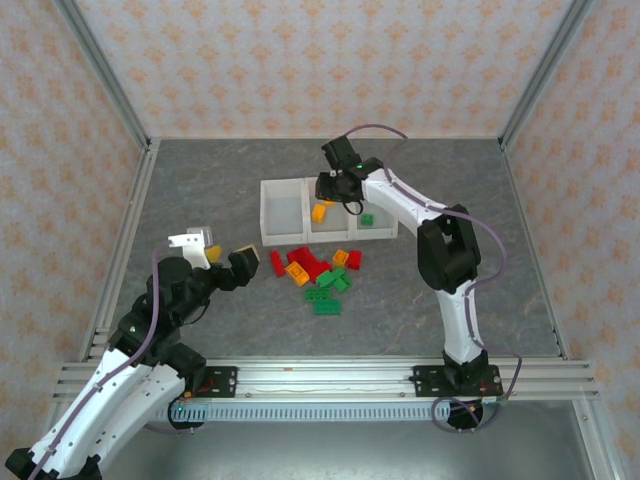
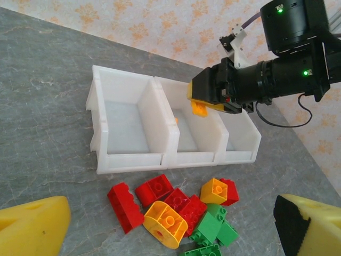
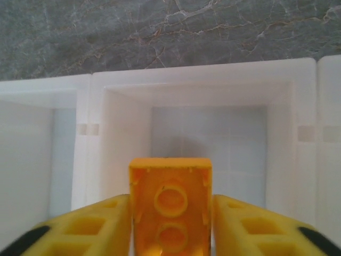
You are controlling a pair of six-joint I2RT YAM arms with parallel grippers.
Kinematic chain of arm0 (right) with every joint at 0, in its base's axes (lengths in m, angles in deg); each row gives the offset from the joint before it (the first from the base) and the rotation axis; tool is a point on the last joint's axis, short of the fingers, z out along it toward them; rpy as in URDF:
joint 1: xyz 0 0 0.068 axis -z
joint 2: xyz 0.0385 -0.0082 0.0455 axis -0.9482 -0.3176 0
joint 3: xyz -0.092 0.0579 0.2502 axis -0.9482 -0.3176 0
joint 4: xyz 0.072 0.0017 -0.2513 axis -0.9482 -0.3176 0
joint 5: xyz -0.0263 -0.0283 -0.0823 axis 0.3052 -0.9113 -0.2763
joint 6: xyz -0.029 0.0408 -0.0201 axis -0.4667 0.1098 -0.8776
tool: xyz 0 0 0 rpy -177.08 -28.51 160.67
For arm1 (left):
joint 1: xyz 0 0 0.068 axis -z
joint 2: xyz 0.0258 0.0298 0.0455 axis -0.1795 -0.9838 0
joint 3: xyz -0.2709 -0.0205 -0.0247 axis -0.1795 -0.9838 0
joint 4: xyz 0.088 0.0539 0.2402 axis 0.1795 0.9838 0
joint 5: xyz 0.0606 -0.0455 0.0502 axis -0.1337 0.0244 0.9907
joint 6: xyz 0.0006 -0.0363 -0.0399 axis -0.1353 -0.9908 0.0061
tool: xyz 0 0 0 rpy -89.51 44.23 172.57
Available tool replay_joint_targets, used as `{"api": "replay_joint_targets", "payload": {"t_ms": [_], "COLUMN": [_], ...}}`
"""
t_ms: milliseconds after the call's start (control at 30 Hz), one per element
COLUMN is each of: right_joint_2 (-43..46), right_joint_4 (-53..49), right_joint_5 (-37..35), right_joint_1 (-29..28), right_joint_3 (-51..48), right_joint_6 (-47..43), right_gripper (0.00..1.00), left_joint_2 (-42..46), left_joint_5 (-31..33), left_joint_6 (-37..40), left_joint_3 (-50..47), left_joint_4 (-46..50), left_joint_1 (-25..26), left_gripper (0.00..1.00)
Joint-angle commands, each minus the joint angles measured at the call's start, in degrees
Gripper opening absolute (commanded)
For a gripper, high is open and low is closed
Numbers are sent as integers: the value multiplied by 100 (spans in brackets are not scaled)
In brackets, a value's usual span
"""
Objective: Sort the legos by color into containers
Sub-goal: Place the lego in the container, then pick up the lego from the center of the table.
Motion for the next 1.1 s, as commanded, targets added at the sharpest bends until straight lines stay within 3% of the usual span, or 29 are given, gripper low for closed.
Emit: {"api": "replay_joint_targets", "payload": {"t_ms": [0, 167, 300, 667, 833, 1067], "right_joint_2": [-107, 159, 582, 2348, 2509, 2291], "right_joint_4": [-409, -646, -838, -489, -431, -242], "right_joint_5": [-133, -338, -627, -542, -571, -362], "right_joint_1": [-44, -258, -443, -609, -609, -627], "right_joint_3": [305, 346, 157, -2289, -2925, -3035], "right_joint_6": [-103, -128, -65, -581, -1016, -1713], "right_gripper": [51, 75, 82, 84, 83, 81], "left_joint_2": [62, 35, 30, 0, 24, 102], "left_joint_5": [-123, -162, -160, -215, -134, 0], "left_joint_6": [139, 134, 134, 143, 143, 134], "left_joint_3": [-34, -33, -45, -43, -12, -30], "left_joint_4": [-192, -201, -205, -232, -174, -166], "left_joint_1": [46, 40, 43, 43, 39, 43], "left_gripper": [99, 99, 99, 99, 99, 99]}}
